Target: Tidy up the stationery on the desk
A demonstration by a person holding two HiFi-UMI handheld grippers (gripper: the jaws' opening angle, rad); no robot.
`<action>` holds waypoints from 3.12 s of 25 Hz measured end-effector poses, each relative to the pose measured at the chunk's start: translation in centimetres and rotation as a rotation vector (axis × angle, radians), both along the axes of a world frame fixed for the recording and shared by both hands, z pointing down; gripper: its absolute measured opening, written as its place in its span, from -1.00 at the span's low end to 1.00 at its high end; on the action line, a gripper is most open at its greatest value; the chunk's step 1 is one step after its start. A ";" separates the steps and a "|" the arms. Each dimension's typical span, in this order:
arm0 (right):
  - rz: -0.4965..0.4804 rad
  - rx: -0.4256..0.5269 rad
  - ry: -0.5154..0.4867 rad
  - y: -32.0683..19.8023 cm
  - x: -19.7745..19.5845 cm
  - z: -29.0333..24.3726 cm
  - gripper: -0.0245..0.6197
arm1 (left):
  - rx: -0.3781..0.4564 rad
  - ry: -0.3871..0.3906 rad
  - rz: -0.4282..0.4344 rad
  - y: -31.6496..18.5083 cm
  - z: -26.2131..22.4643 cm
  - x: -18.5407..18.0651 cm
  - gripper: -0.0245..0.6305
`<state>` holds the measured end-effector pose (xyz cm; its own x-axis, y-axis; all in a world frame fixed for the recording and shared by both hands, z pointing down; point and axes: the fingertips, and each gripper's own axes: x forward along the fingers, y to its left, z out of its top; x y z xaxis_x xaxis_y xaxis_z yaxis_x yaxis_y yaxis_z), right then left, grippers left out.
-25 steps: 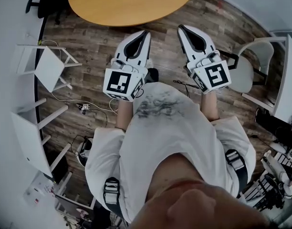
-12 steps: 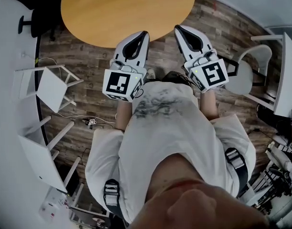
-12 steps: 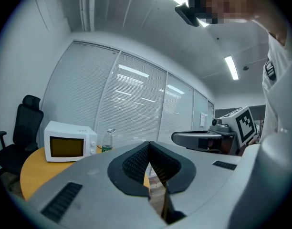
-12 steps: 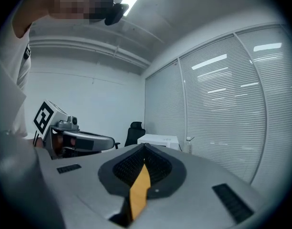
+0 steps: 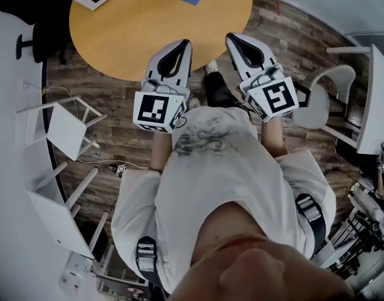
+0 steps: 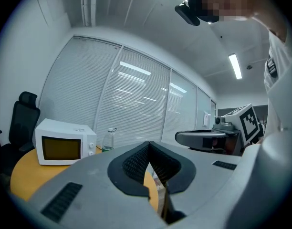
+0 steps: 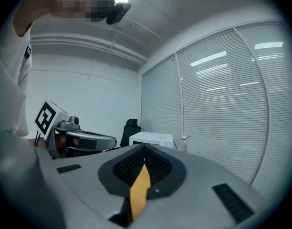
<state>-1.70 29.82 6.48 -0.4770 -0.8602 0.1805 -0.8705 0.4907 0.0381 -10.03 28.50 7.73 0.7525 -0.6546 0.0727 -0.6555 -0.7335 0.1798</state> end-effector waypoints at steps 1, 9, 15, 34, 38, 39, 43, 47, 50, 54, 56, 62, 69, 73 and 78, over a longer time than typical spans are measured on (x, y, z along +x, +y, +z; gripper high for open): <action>-0.005 -0.005 -0.001 -0.9 0.5 0.2 -0.73 | -0.004 -0.002 -0.009 -0.9 0.2 0.4 -0.90; -0.057 -0.083 -0.014 -9.1 4.4 2.7 -0.73 | -0.062 -0.017 -0.075 -8.8 2.3 3.8 -0.90; -0.116 -0.146 -0.004 -14.5 7.2 5.2 -0.73 | -0.113 -0.032 -0.134 -13.5 4.8 6.6 -0.90; -0.229 -0.366 0.101 -25.4 10.4 18.5 -0.73 | -0.334 -0.071 -0.315 -21.9 18.2 9.3 -0.90; -0.259 -0.397 0.149 -26.6 11.1 21.0 -0.73 | -0.364 -0.082 -0.345 -22.8 20.5 9.9 -0.90; -0.265 -0.400 0.167 -27.0 11.1 21.6 -0.73 | -0.370 -0.087 -0.349 -23.1 21.1 10.0 -0.90; -0.295 -0.421 0.215 -28.7 11.2 24.1 -0.73 | -0.400 -0.102 -0.369 -24.3 23.4 10.2 -0.90; -0.306 -0.437 0.230 -30.6 11.6 26.0 -0.73 | -0.430 -0.101 -0.372 -25.2 25.5 10.8 -0.90; -0.314 -0.447 0.254 -31.7 11.7 27.5 -0.73 | -0.458 -0.111 -0.374 -25.6 27.2 11.0 -0.90; -0.335 -0.473 0.294 -32.8 11.8 29.8 -0.73 | -0.500 -0.137 -0.367 -26.1 29.4 11.4 -0.90; -0.345 -0.483 0.328 -33.2 11.8 31.0 -0.73 | -0.523 -0.151 -0.362 -26.5 30.5 11.7 -0.90; -0.376 -0.525 0.425 -34.3 11.9 34.3 -0.73 | -0.601 -0.196 -0.347 -27.2 33.5 12.4 -0.90; -0.426 -0.561 0.552 -35.6 12.2 37.9 -0.73 | -0.685 -0.237 -0.347 -27.4 36.3 13.0 -0.90; -0.447 -0.569 0.584 -35.8 11.5 38.7 -0.73 | -0.717 -0.249 -0.356 -27.4 37.1 12.5 -0.90; -0.446 -0.564 0.590 -36.0 11.6 38.9 -0.73 | -0.738 -0.259 -0.352 -27.3 37.5 12.8 -0.90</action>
<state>9.93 -6.20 45.43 -0.4404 -0.3303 0.8348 -0.5129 0.8558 0.0680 2.78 1.15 45.19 0.4149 -0.5644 0.7136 -0.9095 -0.2339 0.3438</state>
